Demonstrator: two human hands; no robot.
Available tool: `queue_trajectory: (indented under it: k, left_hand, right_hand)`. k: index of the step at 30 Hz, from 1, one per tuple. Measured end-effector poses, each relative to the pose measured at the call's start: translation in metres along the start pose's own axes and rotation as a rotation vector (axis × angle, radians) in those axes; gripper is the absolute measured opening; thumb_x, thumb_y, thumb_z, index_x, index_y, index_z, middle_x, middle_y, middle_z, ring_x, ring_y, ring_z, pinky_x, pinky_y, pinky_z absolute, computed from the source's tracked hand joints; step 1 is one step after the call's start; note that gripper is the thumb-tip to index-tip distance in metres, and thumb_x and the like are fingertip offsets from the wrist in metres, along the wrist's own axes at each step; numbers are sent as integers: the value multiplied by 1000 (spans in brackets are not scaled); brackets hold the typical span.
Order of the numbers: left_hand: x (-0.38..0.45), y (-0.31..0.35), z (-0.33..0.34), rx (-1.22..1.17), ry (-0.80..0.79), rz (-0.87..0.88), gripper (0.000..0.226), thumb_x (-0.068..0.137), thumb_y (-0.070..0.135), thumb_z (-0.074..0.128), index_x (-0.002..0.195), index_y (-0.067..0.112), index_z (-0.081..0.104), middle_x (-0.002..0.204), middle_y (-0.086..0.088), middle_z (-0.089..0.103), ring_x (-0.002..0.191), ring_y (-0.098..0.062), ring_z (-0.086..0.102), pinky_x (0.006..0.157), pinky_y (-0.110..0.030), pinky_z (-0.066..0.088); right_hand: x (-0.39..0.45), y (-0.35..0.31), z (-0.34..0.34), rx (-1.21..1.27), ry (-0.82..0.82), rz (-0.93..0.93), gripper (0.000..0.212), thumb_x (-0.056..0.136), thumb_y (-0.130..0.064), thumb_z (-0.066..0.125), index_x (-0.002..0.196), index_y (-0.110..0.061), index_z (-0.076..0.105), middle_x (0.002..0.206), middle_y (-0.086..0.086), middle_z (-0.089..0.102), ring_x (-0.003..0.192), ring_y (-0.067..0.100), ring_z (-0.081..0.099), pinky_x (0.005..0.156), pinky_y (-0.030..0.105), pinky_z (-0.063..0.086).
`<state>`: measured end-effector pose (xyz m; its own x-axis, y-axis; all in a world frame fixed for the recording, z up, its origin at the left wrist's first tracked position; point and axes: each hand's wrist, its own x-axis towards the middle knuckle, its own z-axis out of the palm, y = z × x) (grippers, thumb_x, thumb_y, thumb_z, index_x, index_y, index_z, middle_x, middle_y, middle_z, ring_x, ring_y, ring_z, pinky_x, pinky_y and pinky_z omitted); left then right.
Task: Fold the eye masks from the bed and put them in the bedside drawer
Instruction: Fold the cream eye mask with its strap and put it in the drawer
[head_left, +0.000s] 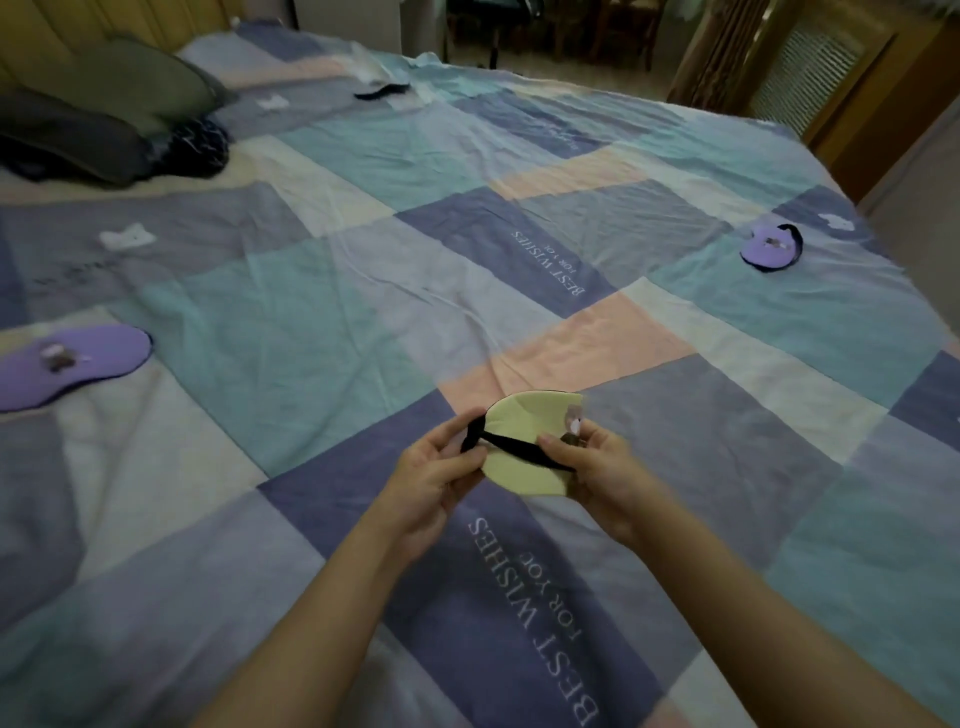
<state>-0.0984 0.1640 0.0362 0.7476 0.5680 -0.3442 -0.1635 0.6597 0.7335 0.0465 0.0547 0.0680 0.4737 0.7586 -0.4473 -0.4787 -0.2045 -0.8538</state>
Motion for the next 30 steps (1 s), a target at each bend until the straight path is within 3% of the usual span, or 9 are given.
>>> queue_trajectory:
  k: [4,8,11,15,18,22,25,27,30]
  left_hand:
    - [-22,19,-10,10,21,45,43,78,-1,64,120,8,59,112,-9,70,101,-20,67,78,-25,56]
    - [-47,26,-11,300,258,124,32,80,4,68,111,-5,63,99,-16,70,89,-22,65,82,-33,55]
    - [-65,36,-25,200,355,139,25,85,2,63,108,-7,63,99,-22,68,89,-27,64,85,-37,54]
    - [-100,60,-63,40,462,233,13,84,3,64,97,2,68,84,-7,74,74,-16,70,66,-23,58]
    - [-140,78,-102,-24,556,291,16,84,5,65,100,2,68,89,-8,73,80,-18,69,67,-23,58]
    - [-212,101,-167,-121,722,388,7,83,8,66,89,10,70,84,-6,72,75,-16,68,65,-23,57]
    - [-275,113,-222,-187,845,433,12,83,14,68,94,10,69,81,-5,73,70,-14,69,58,-22,56]
    - [-323,116,-260,-172,926,417,21,82,22,69,102,13,68,90,-2,74,78,-12,70,59,-22,55]
    - [-398,109,-317,-160,1037,368,30,80,35,70,107,24,64,103,3,72,94,-12,68,71,-27,54]
  right_hand:
    - [-2,-3,26,-243,-28,-20,28,82,-6,68,109,-6,62,98,12,71,85,25,70,65,32,59]
    - [-10,2,56,-315,-100,-78,27,78,-5,73,104,-2,68,95,15,73,82,24,71,70,33,60]
    - [-13,4,82,-297,-171,-52,21,75,-3,74,96,-3,70,91,13,74,79,22,72,69,31,59]
    - [-15,8,131,-226,-246,-8,22,73,-2,73,95,-2,69,84,9,74,74,19,72,62,24,58]
    - [-23,22,186,-257,-314,-2,31,66,-8,76,95,-1,70,82,10,75,71,20,72,61,25,58]
    - [-46,63,280,-323,-418,26,21,77,-7,73,97,-2,69,77,6,74,65,14,70,58,23,56]
    - [-72,104,355,-362,-490,31,21,77,-10,74,96,-4,70,77,4,72,65,12,68,61,24,55]
    - [-91,134,403,-365,-536,44,20,76,-9,74,96,-3,70,76,5,71,65,11,66,64,26,50]
    - [-118,180,468,-424,-615,70,19,78,-11,72,95,-4,71,74,2,72,58,6,64,56,20,49]
